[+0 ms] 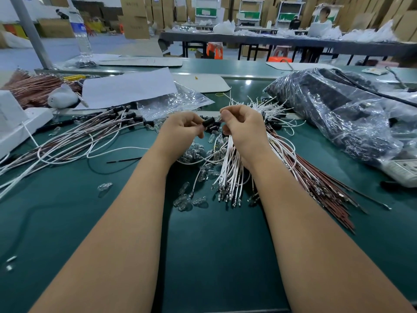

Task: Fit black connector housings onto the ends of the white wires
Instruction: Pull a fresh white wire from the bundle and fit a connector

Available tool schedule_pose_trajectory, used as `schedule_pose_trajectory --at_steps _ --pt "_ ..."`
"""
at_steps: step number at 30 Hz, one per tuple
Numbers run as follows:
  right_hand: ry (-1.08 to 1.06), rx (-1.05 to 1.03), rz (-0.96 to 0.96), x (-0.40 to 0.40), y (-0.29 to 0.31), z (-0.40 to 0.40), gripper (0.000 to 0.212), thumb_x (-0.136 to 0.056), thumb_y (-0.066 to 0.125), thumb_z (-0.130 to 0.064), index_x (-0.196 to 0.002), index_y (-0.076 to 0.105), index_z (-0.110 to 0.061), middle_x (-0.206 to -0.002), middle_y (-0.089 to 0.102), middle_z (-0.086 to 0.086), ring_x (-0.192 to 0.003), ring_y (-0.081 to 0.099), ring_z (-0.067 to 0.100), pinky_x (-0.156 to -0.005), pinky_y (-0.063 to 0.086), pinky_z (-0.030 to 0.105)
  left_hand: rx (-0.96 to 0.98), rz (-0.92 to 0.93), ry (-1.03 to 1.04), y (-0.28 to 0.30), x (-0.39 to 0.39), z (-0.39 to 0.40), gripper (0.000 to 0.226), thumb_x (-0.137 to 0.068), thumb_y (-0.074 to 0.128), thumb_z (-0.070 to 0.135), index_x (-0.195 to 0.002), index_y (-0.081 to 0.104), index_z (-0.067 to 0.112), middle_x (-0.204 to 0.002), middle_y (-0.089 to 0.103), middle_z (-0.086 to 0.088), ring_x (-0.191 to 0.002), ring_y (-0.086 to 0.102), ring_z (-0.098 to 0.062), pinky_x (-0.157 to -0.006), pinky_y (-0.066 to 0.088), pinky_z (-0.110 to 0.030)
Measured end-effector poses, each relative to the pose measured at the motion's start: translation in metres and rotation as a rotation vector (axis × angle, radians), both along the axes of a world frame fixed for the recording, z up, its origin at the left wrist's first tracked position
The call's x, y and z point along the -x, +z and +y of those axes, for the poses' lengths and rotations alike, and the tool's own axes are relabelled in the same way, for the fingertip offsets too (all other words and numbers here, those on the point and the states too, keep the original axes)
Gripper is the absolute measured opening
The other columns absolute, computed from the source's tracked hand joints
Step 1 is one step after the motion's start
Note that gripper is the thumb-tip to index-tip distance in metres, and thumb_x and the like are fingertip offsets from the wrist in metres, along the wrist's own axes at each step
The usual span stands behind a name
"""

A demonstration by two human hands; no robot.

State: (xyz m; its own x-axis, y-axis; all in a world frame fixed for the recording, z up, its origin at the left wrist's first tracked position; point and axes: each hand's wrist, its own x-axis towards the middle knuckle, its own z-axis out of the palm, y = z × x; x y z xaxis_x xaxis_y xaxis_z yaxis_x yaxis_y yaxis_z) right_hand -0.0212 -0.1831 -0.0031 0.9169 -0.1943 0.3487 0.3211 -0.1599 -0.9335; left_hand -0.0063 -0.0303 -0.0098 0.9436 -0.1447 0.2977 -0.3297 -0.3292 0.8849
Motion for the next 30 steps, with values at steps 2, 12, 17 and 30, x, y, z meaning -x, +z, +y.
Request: schedule_pose_trajectory --at_steps 2,12,17,30 --pt "0.023 -0.043 -0.002 0.0008 0.0005 0.0006 0.016 -0.094 0.060 -0.009 -0.084 0.063 -0.021 -0.075 0.062 -0.004 -0.064 0.055 0.006 -0.063 0.051 0.018 0.012 0.001 -0.008 0.0009 0.0008 -0.0004 0.019 -0.091 0.059 0.005 -0.077 0.066 0.017 -0.069 0.065 -0.003 -0.058 0.040 -0.016 -0.058 0.034 -0.028" --pt "0.049 -0.120 0.031 -0.0003 0.0004 -0.0003 0.013 -0.094 0.060 -0.006 -0.086 0.064 -0.017 -0.078 0.063 0.000 -0.065 0.056 0.008 -0.065 0.052 0.019 -0.002 -0.004 -0.016 0.0017 0.0015 -0.0020 0.017 -0.091 0.058 0.006 -0.079 0.066 0.015 -0.063 0.060 -0.002 -0.054 0.039 -0.012 -0.052 0.033 -0.023" --pt "0.066 -0.101 0.035 0.0008 0.0010 -0.0013 0.013 -0.091 0.062 -0.003 -0.087 0.065 -0.015 -0.077 0.065 0.001 -0.064 0.059 0.006 -0.067 0.053 0.019 -0.002 -0.034 0.033 0.0007 0.0009 -0.0025 0.012 -0.093 0.058 0.011 -0.085 0.066 0.011 -0.063 0.056 0.000 -0.043 0.036 0.000 -0.044 0.031 -0.013" --pt "-0.012 0.049 0.029 -0.0008 -0.0020 -0.0032 0.022 -0.088 0.064 -0.001 -0.078 0.066 -0.021 -0.071 0.064 -0.001 -0.060 0.057 0.005 -0.064 0.051 0.019 0.032 -0.103 0.080 0.0005 0.0029 0.0008 0.011 -0.092 0.062 0.013 -0.089 0.069 0.005 -0.068 0.062 0.000 -0.042 0.043 0.004 -0.047 0.034 -0.007"
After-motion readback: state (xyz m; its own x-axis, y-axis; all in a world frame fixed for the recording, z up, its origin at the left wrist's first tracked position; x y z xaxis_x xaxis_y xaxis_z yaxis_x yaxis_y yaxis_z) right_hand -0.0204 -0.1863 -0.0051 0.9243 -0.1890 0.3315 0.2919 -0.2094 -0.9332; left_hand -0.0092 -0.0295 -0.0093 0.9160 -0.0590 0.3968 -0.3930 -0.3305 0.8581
